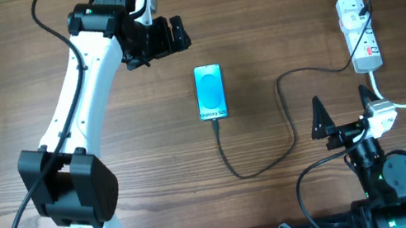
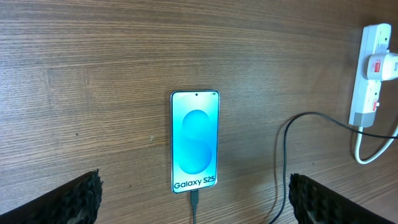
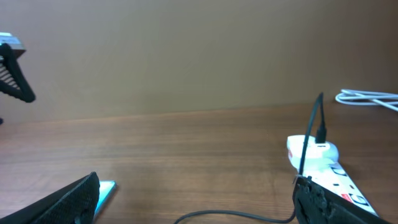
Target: Plug charger to phone and switch on socket
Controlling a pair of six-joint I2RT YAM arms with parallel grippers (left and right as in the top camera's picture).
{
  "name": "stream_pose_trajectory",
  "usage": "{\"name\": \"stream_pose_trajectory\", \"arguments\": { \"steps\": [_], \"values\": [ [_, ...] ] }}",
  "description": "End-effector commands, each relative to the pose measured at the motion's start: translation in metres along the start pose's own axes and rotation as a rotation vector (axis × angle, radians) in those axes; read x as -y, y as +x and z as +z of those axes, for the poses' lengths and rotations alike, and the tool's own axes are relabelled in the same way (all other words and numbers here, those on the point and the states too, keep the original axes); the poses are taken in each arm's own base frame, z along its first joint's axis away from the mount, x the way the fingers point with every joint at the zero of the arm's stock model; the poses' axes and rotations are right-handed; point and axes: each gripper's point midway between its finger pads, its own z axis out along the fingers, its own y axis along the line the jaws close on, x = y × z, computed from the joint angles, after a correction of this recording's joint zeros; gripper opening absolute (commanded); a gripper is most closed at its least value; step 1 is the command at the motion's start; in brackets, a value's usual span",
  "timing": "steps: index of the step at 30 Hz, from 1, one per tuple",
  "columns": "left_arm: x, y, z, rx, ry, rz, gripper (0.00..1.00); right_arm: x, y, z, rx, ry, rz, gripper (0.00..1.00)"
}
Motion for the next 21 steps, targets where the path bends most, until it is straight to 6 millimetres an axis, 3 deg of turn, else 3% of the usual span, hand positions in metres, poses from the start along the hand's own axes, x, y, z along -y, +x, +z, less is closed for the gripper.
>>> {"name": "stream_pose_trajectory", "arguments": {
  "steps": [1, 4, 7, 21],
  "values": [
    [-0.004, -0.001, 0.002, -0.002, -0.009, -0.008, 1.0, 0.006, -0.008, 0.0, 0.05, 0.036, -0.038, 1.0],
    [-0.004, -0.001, 0.002, -0.002, -0.009, -0.008, 1.0, 0.006, -0.008, 0.0, 0.048, 0.039, -0.078, 0.99],
    [-0.004, -0.001, 0.002, -0.002, -0.009, -0.008, 1.0, 0.009, 0.005, 0.0, -0.004, 0.049, -0.073, 1.0],
    [-0.004, -0.001, 0.002, -0.002, -0.009, -0.008, 1.0, 0.009, 0.005, 0.0, -0.005, 0.05, -0.11, 1.0]
  ]
}}
